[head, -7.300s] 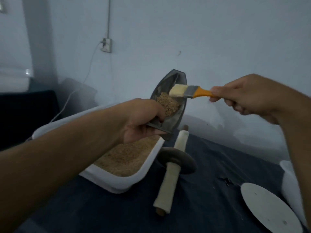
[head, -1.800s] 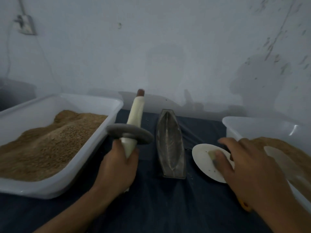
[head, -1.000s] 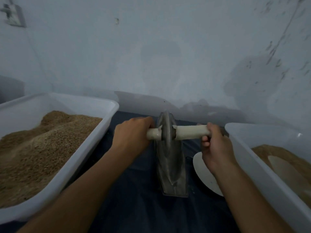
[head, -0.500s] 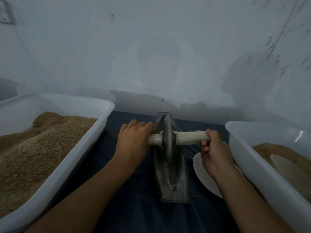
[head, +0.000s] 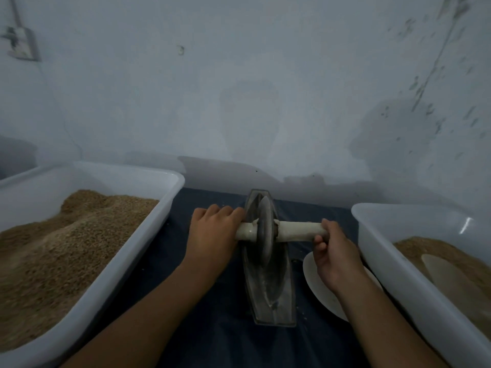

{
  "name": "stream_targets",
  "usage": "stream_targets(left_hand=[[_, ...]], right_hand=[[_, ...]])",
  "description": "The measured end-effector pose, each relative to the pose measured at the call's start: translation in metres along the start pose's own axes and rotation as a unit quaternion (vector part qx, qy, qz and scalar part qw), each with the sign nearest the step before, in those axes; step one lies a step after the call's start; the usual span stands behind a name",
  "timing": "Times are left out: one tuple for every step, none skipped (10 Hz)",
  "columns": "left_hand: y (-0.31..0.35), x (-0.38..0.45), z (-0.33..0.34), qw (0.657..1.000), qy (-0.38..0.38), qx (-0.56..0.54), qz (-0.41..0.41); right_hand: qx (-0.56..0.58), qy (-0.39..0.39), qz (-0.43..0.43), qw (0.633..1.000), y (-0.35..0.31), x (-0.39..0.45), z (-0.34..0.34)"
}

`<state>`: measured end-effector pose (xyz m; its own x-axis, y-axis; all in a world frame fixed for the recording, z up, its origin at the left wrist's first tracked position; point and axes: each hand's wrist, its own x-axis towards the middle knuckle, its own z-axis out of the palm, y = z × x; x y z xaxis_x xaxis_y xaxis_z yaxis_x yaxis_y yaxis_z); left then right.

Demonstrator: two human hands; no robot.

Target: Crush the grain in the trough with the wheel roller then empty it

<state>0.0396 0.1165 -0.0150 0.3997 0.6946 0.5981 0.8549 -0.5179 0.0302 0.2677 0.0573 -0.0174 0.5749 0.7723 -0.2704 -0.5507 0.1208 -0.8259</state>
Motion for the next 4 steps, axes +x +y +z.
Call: stream_targets(left_hand=[[0.001, -0.003, 0.0, 1.0, -0.019, 0.012, -0.009], [0.0, -0.006, -0.006, 0.999, -0.029, 0.011, -0.012], [-0.001, -0.01, -0.014, 1.0, -0.019, 0.013, -0.013], [0.001, -0.022, -0.026, 0.999, -0.001, -0.027, -0.028]], right_hand=[[-0.018, 0.005, -0.021, 1.0, 0.001, -0.001, -0.002], [-0.109, 0.035, -0.079, 0.99, -0.001, -0.006, -0.006], [-0.237, 0.079, -0.197, 0.948, -0.005, -0.021, -0.012], [-0.365, 0.069, -0.344, 0.862, -0.012, -0.045, -0.016]])
